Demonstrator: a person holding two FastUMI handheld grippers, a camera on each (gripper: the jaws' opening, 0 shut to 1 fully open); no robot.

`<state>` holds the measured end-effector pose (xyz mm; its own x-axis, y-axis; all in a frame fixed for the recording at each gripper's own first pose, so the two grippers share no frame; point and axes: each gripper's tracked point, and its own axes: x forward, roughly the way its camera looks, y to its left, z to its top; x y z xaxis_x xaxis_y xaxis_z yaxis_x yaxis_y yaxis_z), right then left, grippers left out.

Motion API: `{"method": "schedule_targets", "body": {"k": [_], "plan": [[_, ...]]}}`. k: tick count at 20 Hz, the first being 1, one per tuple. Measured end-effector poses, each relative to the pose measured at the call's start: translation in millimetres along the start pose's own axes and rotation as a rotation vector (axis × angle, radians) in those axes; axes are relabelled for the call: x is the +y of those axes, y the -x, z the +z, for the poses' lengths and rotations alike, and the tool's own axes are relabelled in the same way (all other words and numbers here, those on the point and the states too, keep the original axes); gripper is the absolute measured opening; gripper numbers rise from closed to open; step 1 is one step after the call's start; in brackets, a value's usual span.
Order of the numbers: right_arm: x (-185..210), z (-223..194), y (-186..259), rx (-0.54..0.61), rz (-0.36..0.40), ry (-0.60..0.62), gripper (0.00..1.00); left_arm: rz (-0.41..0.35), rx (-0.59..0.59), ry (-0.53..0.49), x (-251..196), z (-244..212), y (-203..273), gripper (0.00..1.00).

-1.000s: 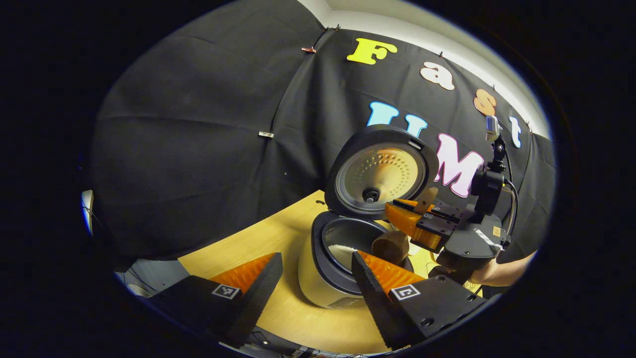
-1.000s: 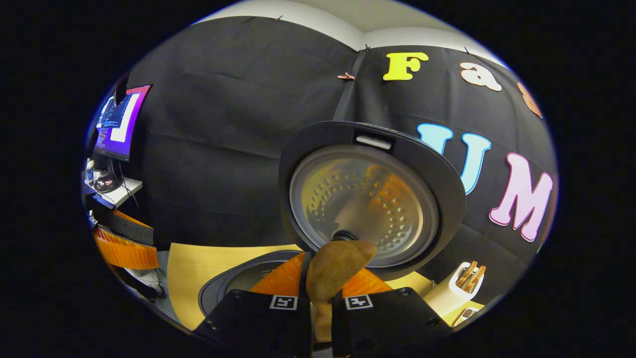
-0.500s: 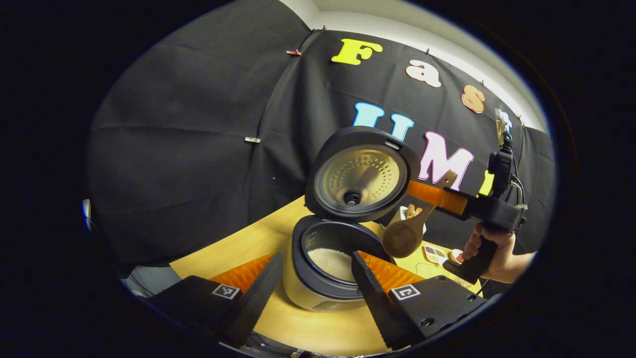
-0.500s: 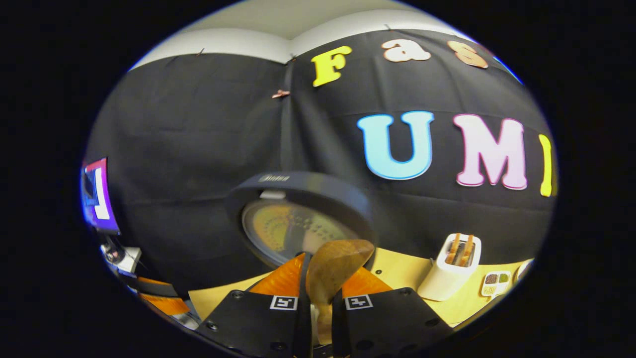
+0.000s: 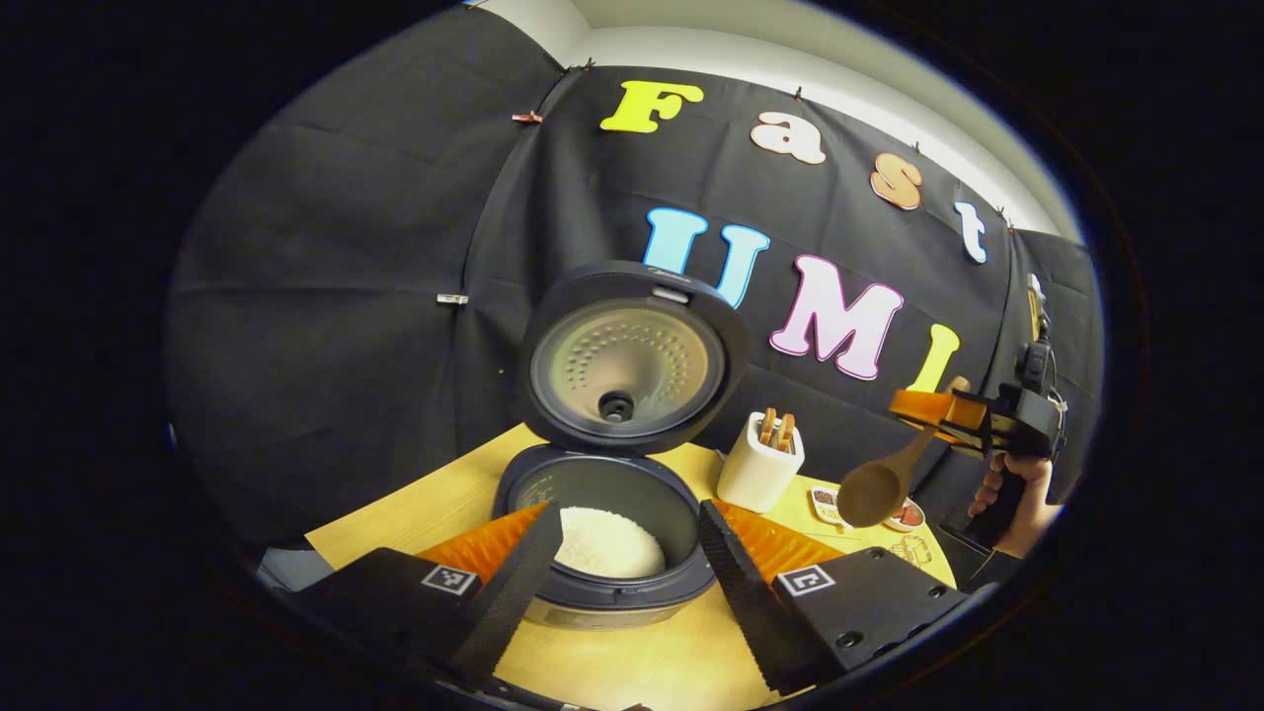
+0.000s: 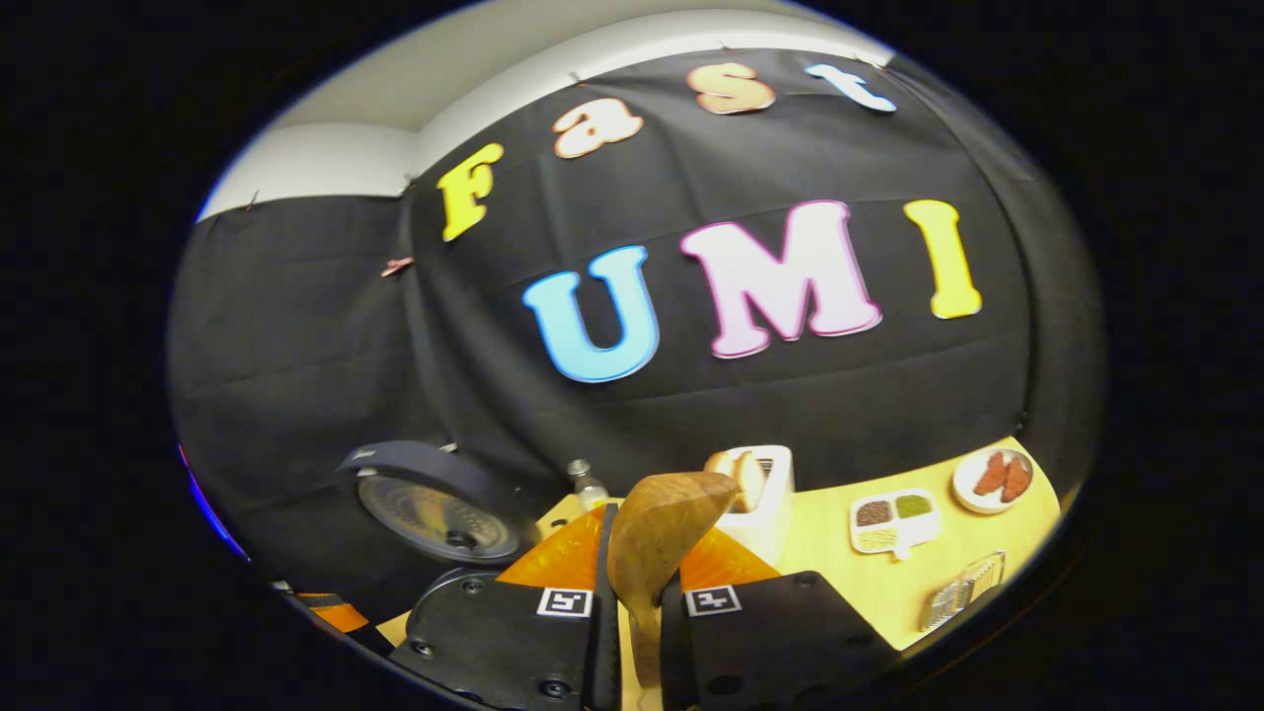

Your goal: Close the left gripper, press the button to open the rice cooker; take a wooden spoon from the chopstick holder with the right hand, scoop a spoonful of rice and pour it into the rice cooker, then put the wooden spoon back into the chopstick holder.

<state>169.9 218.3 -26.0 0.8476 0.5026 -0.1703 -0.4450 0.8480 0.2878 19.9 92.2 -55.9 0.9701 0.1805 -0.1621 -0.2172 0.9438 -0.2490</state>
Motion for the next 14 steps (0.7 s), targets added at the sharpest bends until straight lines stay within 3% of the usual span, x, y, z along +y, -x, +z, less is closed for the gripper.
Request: {"method": "schedule_targets", "body": {"k": [6,7,8,11,14], "plan": [[-138.2,35.8,32.8,-0.056,-0.218,-0.118,0.19,-0.022,0.004,0.006,-58.0,-2.8,-7.3,0.95],[-162.0,38.6,38.4,-0.061,-0.257,-0.141,0.14,-0.022,0.009,0.007,-65.6,-3.4,-8.3,0.95],[-182.7,39.1,42.6,-0.065,-0.29,-0.161,0.19,-0.017,0.011,0.007,-71.6,-4.2,-9.5,0.95],[-237.8,37.0,57.1,-0.068,-0.375,-0.226,0.19,0.0,0.019,-0.004,-83.5,-4.6,-13.0,0.95],[-282.4,27.7,62.4,-0.065,-0.438,-0.266,0.19,0.065,0.031,-0.013,-78.8,-5.3,-15.0,0.95]]}}
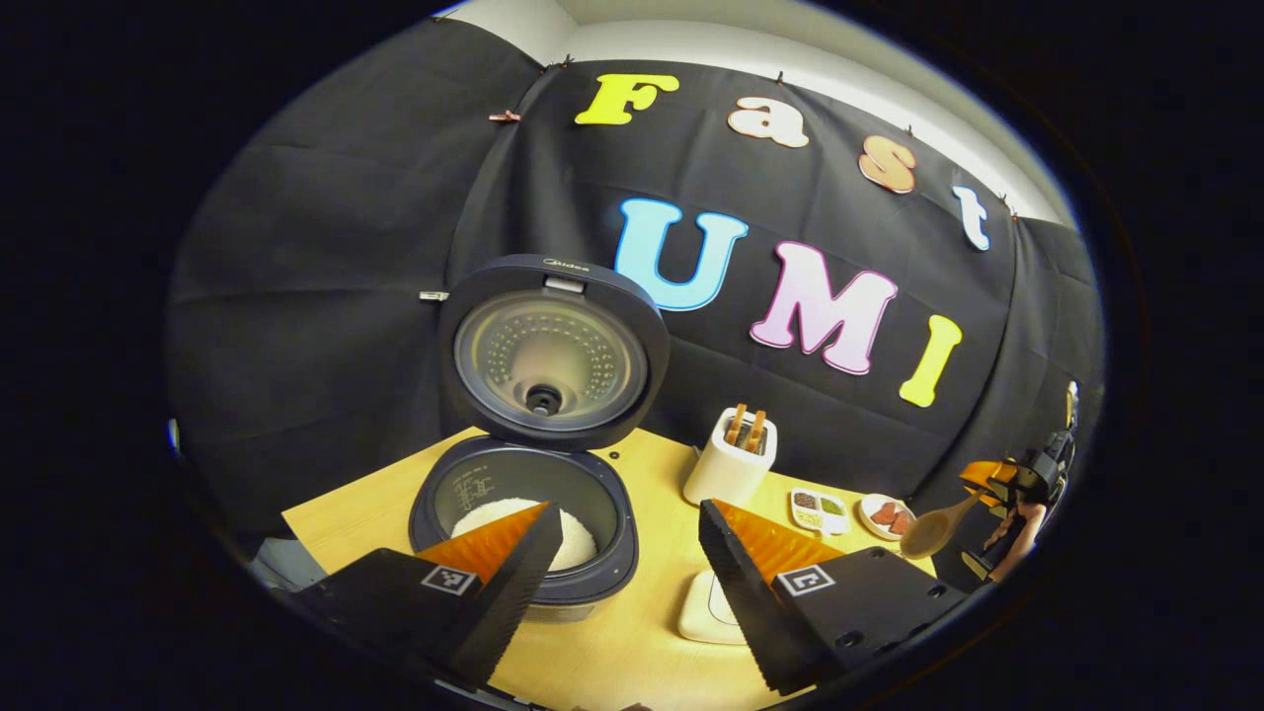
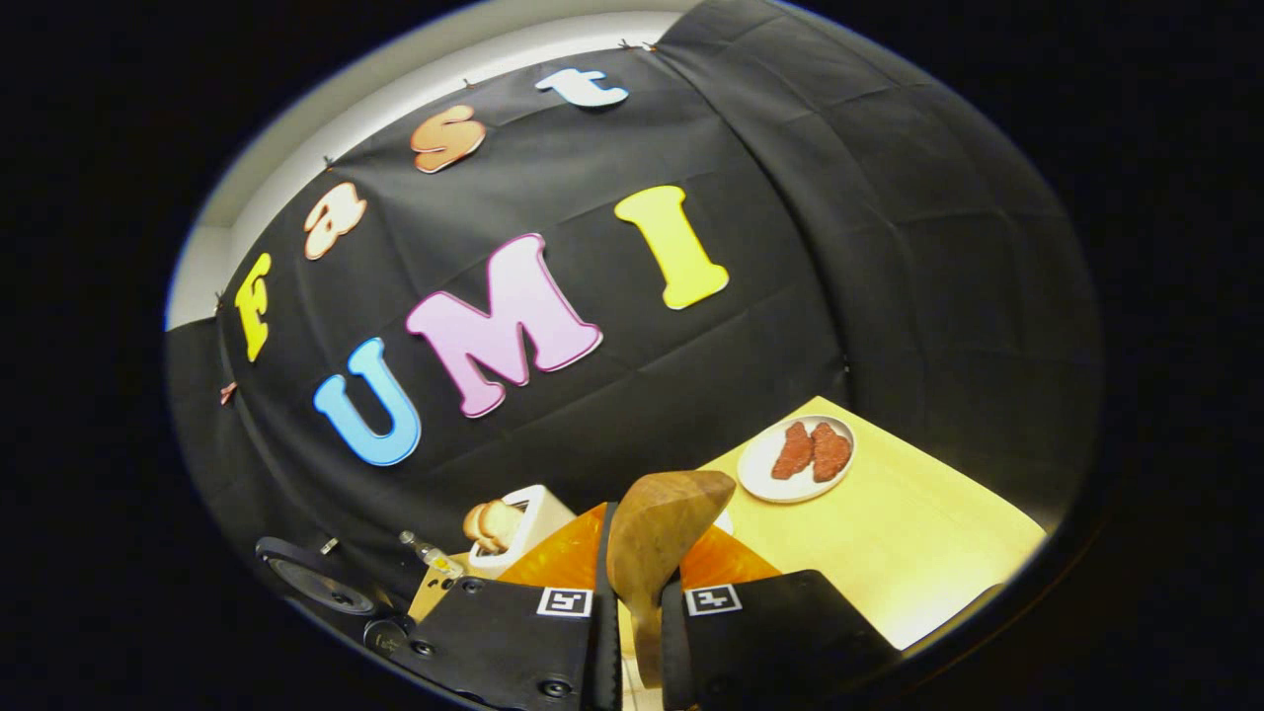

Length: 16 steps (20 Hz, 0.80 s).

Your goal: Close the left gripper, press the button to open the rice cooker; take a wooden spoon from the chopstick holder with the right hand, scoop a spoonful of rice and pour it into the rice cooker, then put the wooden spoon back into the chopstick holder.

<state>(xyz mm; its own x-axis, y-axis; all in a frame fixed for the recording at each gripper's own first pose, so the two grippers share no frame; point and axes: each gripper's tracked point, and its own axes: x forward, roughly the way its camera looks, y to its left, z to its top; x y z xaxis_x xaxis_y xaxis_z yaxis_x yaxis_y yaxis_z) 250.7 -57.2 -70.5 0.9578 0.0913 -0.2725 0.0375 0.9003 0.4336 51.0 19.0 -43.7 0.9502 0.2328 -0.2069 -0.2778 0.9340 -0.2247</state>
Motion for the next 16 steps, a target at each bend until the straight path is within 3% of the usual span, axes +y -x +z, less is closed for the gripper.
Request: {"method": "schedule_targets", "body": {"k": [8,16], "plan": [[-87.1,-40.0,-41.6,0.088,-0.118,-0.043,0.2,0.144,-0.066,-0.037,-2.3,22.6,12.1,0.94],[-118.8,-93.8,-73.3,0.179,-0.178,-0.101,0.2,0.218,-0.187,-0.07,0.1,74.1,5.4,0.94]]}}
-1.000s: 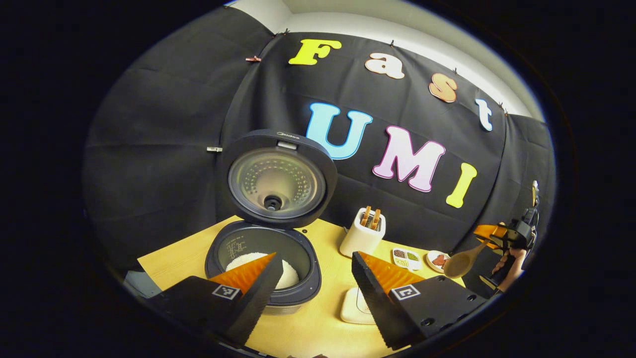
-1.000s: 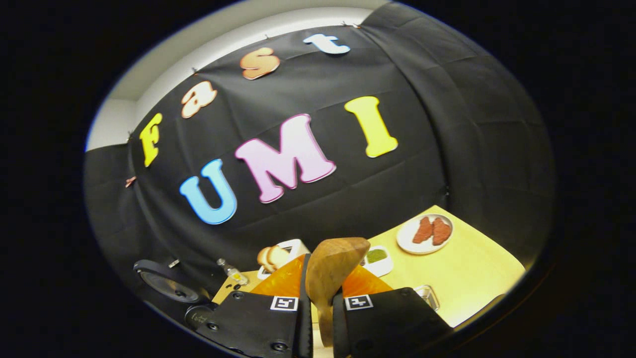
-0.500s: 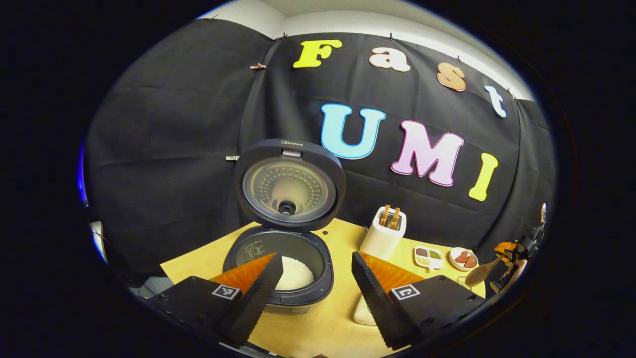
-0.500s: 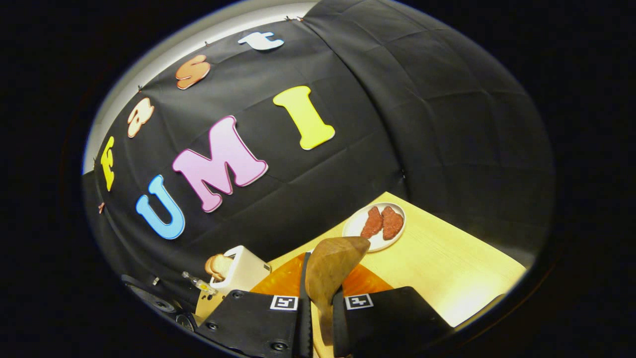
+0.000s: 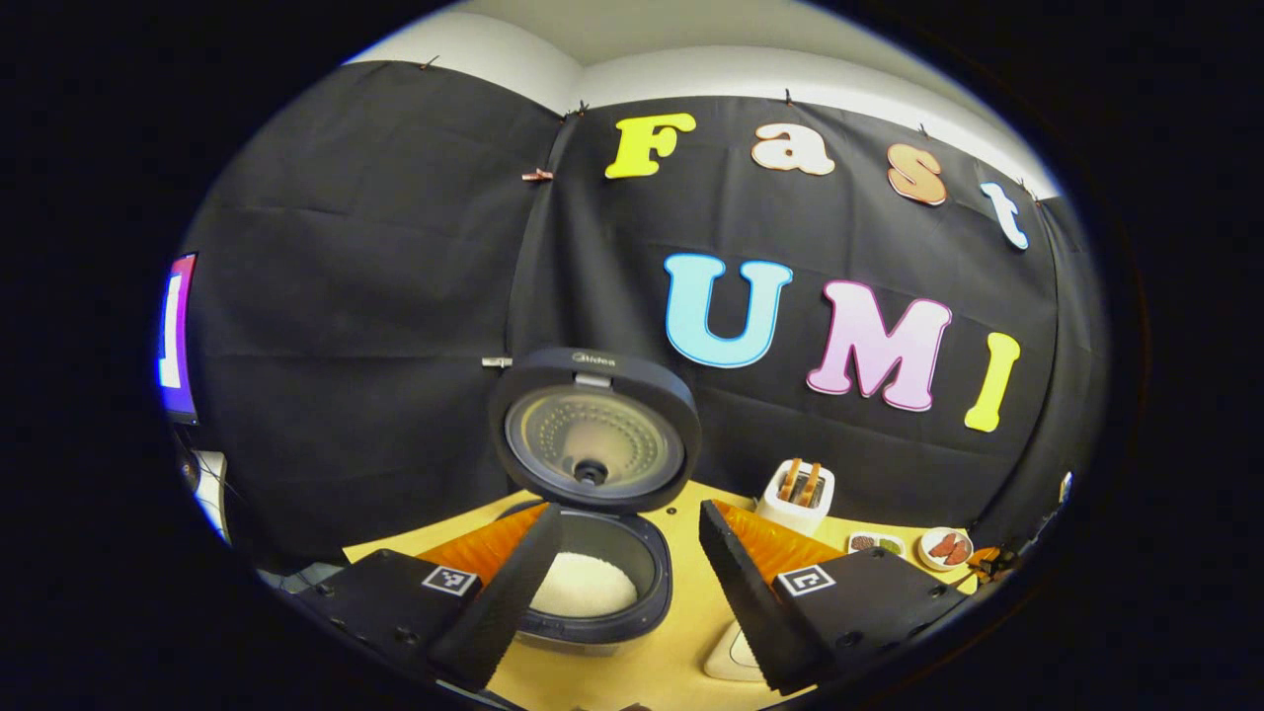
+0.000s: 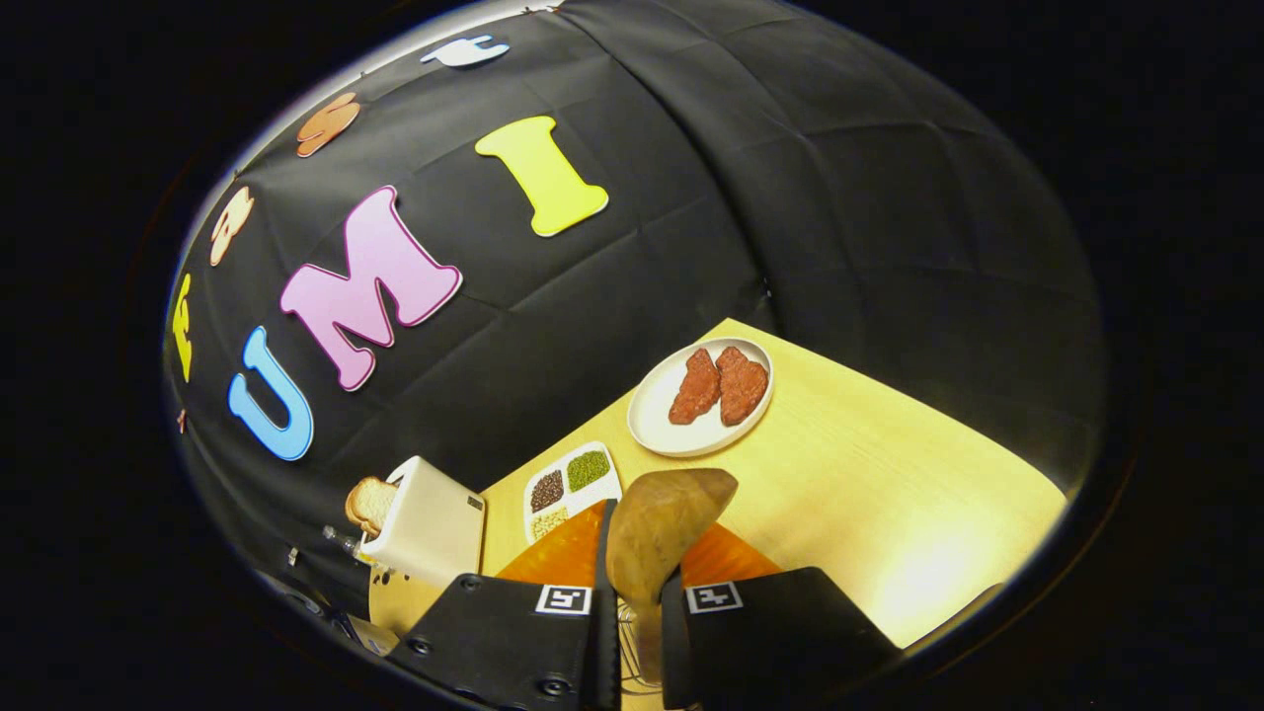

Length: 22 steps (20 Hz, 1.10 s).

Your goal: Close the left gripper, press the button to open the rice cooker; take a wooden spoon from the chopstick holder with the right hand, scoop a spoonful of rice and pour it into the rice cooker, then put the wooden spoon back into the chopstick holder.

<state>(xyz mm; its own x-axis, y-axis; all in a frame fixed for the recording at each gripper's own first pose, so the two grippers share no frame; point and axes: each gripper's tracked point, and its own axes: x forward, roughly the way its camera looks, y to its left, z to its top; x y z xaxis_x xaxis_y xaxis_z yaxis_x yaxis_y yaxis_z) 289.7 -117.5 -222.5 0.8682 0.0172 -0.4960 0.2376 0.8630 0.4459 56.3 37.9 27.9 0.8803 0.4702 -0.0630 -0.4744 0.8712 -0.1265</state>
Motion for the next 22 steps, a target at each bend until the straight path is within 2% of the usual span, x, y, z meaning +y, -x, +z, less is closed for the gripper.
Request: {"method": "schedule_targets", "body": {"k": [2,3,4,7,8,9,10,11,12,14,16,17,18,19,22], "plan": [[-5.6,-7.9,-4.7,0.015,-0.026,-0.007,0.2,0.025,-0.039,-0.015,8.9,16.3,-8.7,0.95],[-8.5,-10.5,-4.8,0.021,-0.038,-0.009,0.16,0.032,-0.063,-0.016,11.1,26.0,-13.6,0.94],[-10.1,-10.9,-2.3,0.021,-0.047,-0.014,0.22,0.032,-0.098,-0.014,11.0,40.9,-16.6,0.94],[-8.5,-6.6,3.6,-0.009,-0.051,-0.013,0.24,0.022,-0.232,-0.068,11.7,83.8,-25.9,0.94],[-8.2,-3.0,10.4,-0.021,-0.056,0.005,0.16,0.014,-0.255,-0.085,10.8,90.6,-29.8,0.94],[-9.8,-2.0,13.5,-0.025,-0.063,0.022,0.39,0.0,-0.267,-0.092,9.0,95.6,-34.2,0.94],[-10.8,-2.5,20.6,-0.025,-0.072,0.036,0.46,-0.017,-0.272,-0.1,5.1,98.3,-37.9,0.94],[-8.8,-1.1,26.9,-0.028,-0.069,0.043,0.47,-0.031,-0.28,-0.118,2.9,101.3,-41.7,0.94],[-8.5,-1.1,35.9,-0.03,-0.075,0.056,0.64,-0.04,-0.292,-0.137,3.7,105.6,-45.7,0.91],[-10.1,0.3,54.8,-0.052,-0.084,0.092,1.0,-0.076,-0.322,-0.164,0.8,117.1,-55.3,0.91],[-9.6,6.3,80.3,-0.091,-0.095,0.123,0.99,-0.113,-0.336,-0.19,0.4,122.6,-70.7,0.94],[-8.1,6.1,94.8,-0.103,-0.096,0.139,0.98,-0.126,-0.343,-0.199,2.4,125.2,-79.2,0.91],[-6.7,4.4,108.5,-0.114,-0.095,0.158,0.98,-0.139,-0.346,-0.206,4.8,127.0,-88.6,0.93],[-4.5,3.1,122.5,-0.127,-0.094,0.181,0.98,-0.145,-0.346,-0.211,8.0,128.3,-98.5,0.9],[11.0,1.9,158.8,-0.162,-0.081,0.196,0.98,-0.149,-0.324,-0.209,20.8,123.0,-133.5,0.93]]}}
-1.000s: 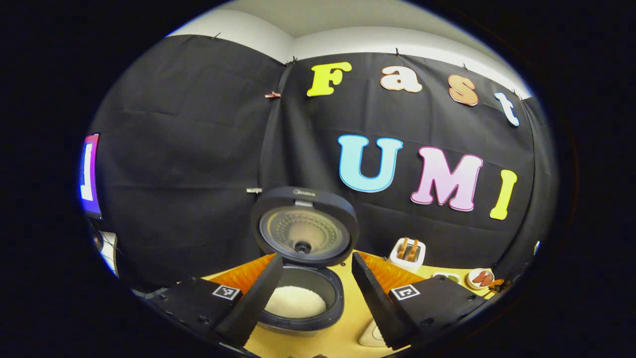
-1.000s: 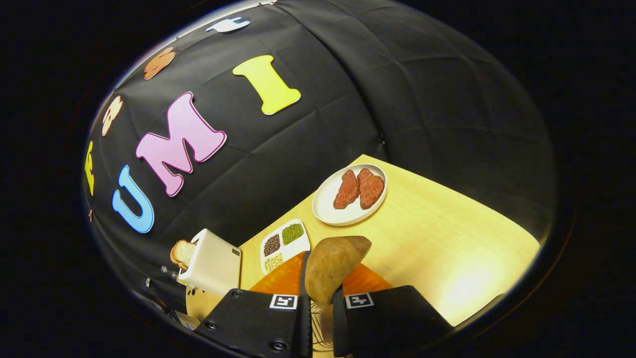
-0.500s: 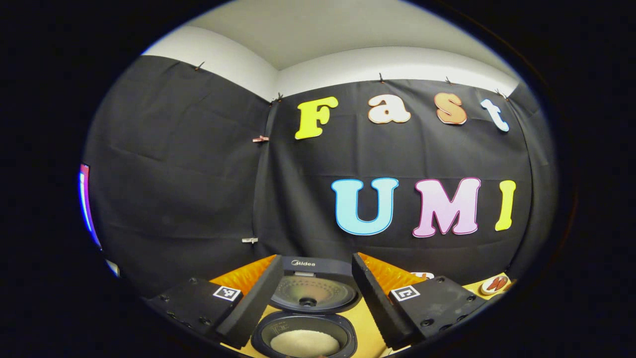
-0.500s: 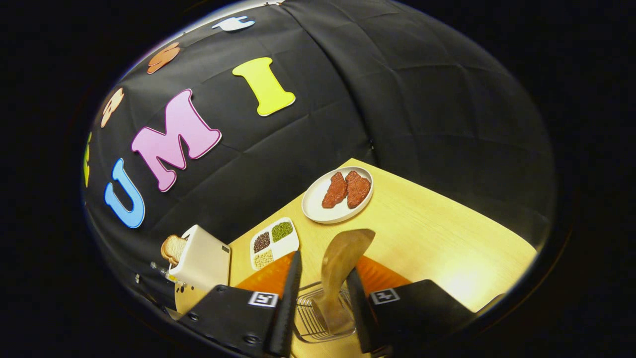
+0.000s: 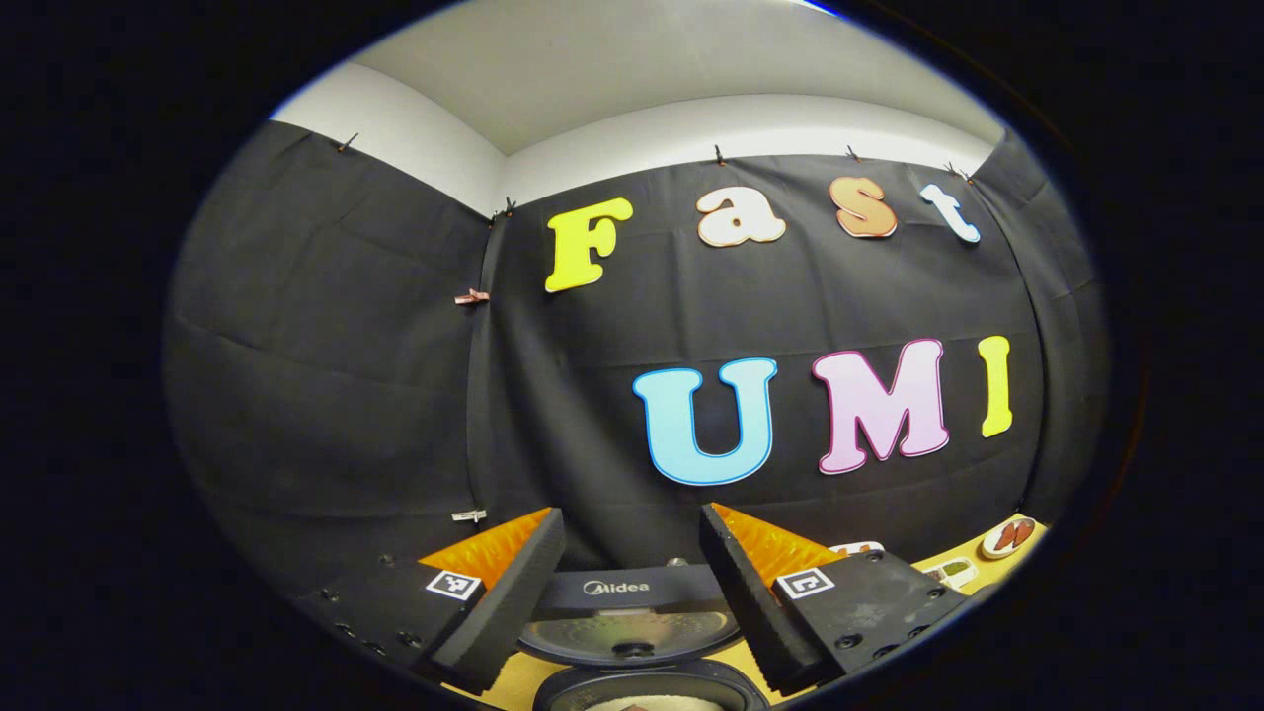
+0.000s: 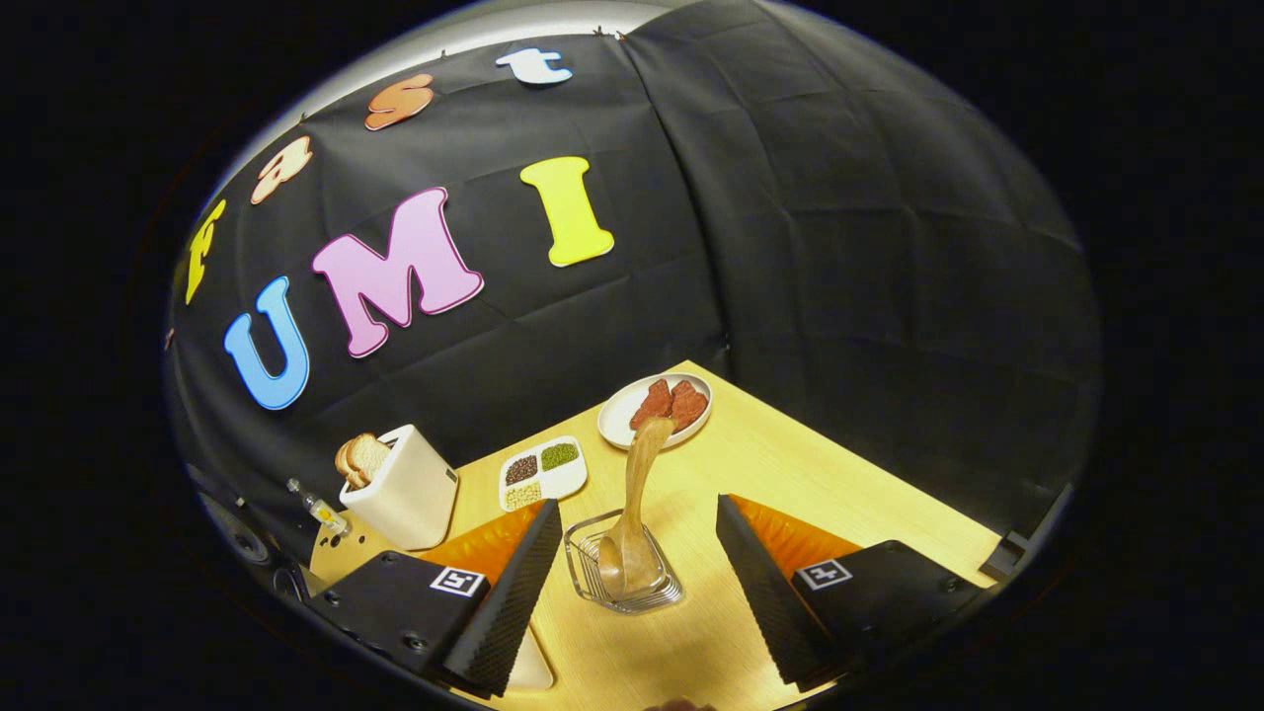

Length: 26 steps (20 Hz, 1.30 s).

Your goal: Close the left gripper, press the button to open the rice cooker; take a wooden spoon from the chopstick holder with the right hand, scoop a spoonful of rice and pour it into the rice cooker, then put the wooden spoon back into the chopstick holder.

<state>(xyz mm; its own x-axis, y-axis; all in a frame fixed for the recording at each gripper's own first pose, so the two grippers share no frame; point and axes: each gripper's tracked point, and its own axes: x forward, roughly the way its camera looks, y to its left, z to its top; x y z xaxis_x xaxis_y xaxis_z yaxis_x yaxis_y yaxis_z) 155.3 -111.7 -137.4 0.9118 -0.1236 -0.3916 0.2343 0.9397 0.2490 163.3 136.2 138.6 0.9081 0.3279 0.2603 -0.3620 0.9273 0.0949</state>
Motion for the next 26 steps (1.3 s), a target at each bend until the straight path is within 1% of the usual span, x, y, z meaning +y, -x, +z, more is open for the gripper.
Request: {"method": "schedule_targets", "body": {"k": [3,4,5,6,8,11,12,15,17,19,22,24,26], "plan": [[16.8,16.2,29.4,-0.061,0.027,0.014,0.98,-0.017,0.04,0.007,4.7,-20.2,-26.0,0.93],[21.9,17.9,37.5,-0.071,0.035,0.019,0.98,-0.02,0.05,0.004,4.9,-25.2,-32.8,0.91],[28.4,15.6,46.4,-0.066,0.051,0.024,0.98,-0.026,0.06,-0.001,4.8,-28.8,-38.1,0.93],[31.5,12.9,54.7,-0.065,0.057,0.034,0.98,-0.032,0.072,-0.006,3.7,-33.4,-42.4,0.93],[35.7,12.1,69.5,-0.078,0.066,0.078,0.98,-0.043,0.096,0.004,0.1,-41.3,-46.1,0.93],[45.0,5.5,84.4,-0.084,0.085,0.15,0.98,-0.037,0.122,0.011,-2.4,-44.9,-42.6,0.98],[50.6,2.1,86.6,-0.077,0.099,0.16,0.98,-0.036,0.133,0.014,-2.2,-47.3,-39.0,0.97],[66.9,-15.4,81.7,-0.029,0.151,0.171,0.98,-0.043,0.185,0.028,-5.4,-51.8,-22.3,0.98],[78.1,-29.6,76.9,0.023,0.188,0.152,0.98,-0.04,0.238,0.043,-7.3,-58.1,-6.0,0.98],[89.0,-38.0,73.2,0.051,0.219,0.15,0.99,-0.033,0.299,0.057,-9.9,-65.8,14.1,0.99],[101.9,-47.6,71.9,0.072,0.269,0.186,0.99,-0.031,0.416,0.069,-16.2,-86.1,52.0,0.99],[107.6,-55.0,71.5,0.092,0.297,0.208,0.98,-0.036,0.491,0.102,-20.1,-103.8,78.5,0.99],[109.7,-61.5,69.4,0.11,0.314,0.219,0.99,-0.038,0.548,0.107,-23.2,-124.0,101.4,0.96]]}}
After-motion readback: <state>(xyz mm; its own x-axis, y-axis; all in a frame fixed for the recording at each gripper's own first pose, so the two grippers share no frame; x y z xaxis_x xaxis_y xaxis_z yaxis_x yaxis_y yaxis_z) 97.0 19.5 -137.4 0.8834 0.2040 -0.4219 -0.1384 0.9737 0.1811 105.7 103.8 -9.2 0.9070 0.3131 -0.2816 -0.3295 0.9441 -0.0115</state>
